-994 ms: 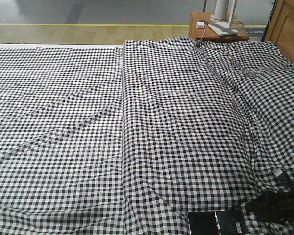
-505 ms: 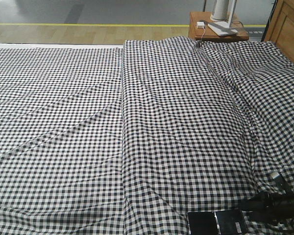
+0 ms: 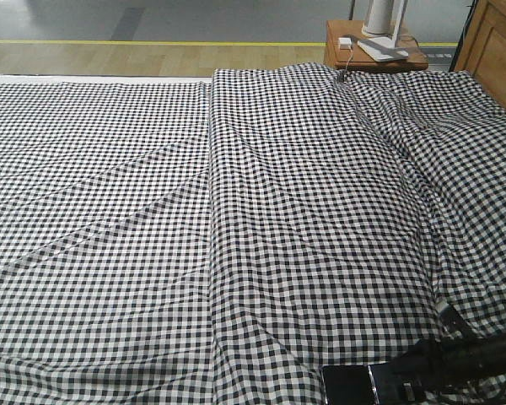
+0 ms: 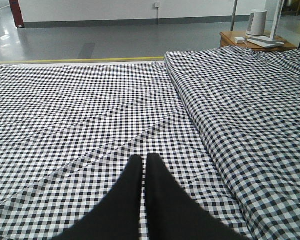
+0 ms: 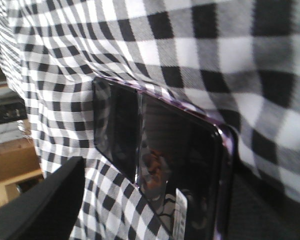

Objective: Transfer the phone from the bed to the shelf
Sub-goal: 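Close the right gripper on the phone's edge and pinch it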

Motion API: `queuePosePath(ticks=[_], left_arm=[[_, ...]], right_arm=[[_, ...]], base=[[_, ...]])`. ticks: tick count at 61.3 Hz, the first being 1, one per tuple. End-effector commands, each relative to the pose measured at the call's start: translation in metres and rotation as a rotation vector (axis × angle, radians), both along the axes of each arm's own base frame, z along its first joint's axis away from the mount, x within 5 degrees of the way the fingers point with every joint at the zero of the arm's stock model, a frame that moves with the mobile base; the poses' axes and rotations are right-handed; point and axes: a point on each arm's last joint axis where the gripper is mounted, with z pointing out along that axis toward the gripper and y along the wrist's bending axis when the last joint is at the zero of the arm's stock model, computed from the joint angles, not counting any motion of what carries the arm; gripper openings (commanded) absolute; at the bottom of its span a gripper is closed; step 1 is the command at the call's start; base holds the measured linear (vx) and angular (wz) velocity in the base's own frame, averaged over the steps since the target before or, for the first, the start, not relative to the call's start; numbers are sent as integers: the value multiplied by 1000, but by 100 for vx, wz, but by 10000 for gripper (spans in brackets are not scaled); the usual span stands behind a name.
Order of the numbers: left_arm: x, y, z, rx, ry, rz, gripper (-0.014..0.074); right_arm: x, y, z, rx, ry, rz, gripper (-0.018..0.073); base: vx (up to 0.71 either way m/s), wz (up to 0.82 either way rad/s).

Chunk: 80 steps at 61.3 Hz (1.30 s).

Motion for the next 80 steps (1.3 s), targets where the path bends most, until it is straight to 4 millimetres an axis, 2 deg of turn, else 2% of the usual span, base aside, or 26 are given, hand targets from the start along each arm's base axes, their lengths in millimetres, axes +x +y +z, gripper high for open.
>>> queuePosePath(ticks=[1, 15, 23, 28, 37, 46, 61, 80], left_arm=[[1, 1, 6, -10, -75, 7, 1], [1, 1, 6, -10, -75, 7, 1], [1, 1, 6, -10, -75, 7, 1], [1, 1, 6, -10, -75, 7, 1], [1, 1, 6, -10, -75, 7, 1], [1, 1, 6, -10, -75, 7, 1], [1, 1, 6, -10, -75, 7, 1], [1, 1, 6, -10, -75, 7, 1]], right_arm=[[13, 2, 17, 41, -53, 22, 505], [13, 13, 13, 108, -40, 54, 500], [13, 11, 13, 105, -43, 51, 451], [13, 11, 13, 104, -44, 55, 381], [13, 11, 13, 104, -47, 58, 201], [13, 12, 16, 129, -65, 73, -16], [22, 8, 33, 121, -116, 84, -10], [42, 2, 81, 157, -216, 78, -6]], base=[[0, 0], [0, 0], [0, 0], [0, 0], [0, 0], [0, 0], [0, 0], [0, 0]])
